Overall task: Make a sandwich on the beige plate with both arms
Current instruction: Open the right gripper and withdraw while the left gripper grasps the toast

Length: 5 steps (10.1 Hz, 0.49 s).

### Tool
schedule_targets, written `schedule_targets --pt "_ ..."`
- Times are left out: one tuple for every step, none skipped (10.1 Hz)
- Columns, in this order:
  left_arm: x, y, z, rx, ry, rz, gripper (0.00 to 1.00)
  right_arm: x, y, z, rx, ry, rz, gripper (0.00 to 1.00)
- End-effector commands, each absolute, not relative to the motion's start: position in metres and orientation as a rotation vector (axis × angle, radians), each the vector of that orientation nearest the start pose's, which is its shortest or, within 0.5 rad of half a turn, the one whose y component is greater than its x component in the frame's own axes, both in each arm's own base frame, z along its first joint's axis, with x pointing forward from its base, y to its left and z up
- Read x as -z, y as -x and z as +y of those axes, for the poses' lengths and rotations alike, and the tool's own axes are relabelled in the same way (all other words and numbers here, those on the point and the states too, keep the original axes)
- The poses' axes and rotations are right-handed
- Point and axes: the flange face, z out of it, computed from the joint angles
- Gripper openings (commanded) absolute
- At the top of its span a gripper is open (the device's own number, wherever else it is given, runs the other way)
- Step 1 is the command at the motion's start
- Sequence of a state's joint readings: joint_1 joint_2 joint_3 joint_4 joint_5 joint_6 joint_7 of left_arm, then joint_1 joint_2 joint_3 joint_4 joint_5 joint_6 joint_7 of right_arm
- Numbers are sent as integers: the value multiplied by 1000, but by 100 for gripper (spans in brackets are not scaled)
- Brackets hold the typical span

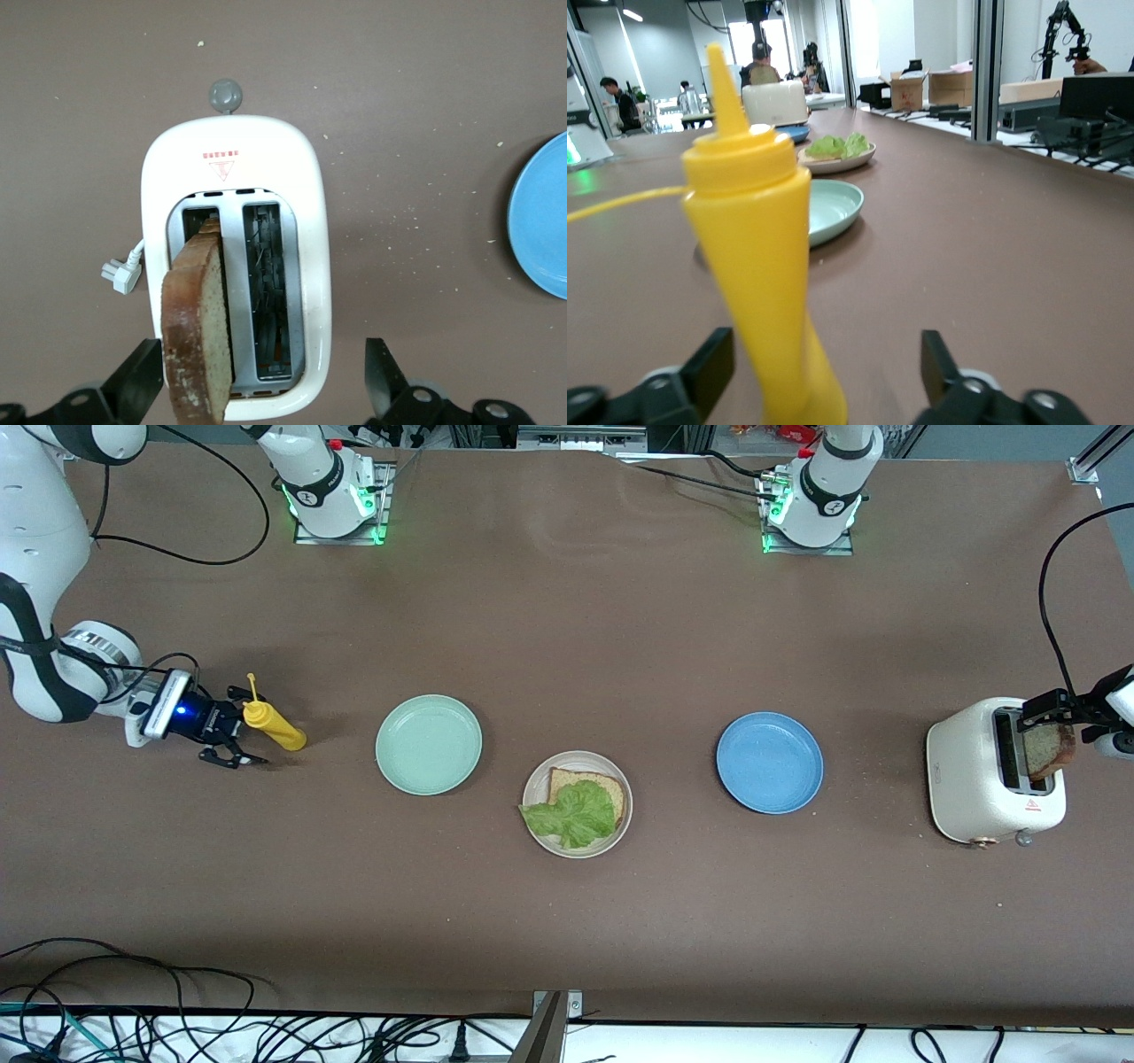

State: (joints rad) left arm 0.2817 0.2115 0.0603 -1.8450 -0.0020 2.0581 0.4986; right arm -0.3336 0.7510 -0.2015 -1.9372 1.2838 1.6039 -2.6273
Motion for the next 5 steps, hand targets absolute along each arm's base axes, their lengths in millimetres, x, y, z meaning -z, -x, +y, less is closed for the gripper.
schedule_targets --pt "-396 -578 222 6 3086 293 100 -107 -498 -227 1057 1707 -1203 100" --pt "-387 -580 225 16 3087 284 100 -119 -503 -242 981 1744 -1206 100" --pt "-380 -579 231 34 3084 269 100 -140 -514 -253 910 1780 -1218 100" --pt "-374 -578 230 40 3091 260 60 -168 -528 -260 828 1837 -1217 100" --pt "-374 -578 230 30 3096 263 6 -200 -546 -263 737 1902 -1218 100"
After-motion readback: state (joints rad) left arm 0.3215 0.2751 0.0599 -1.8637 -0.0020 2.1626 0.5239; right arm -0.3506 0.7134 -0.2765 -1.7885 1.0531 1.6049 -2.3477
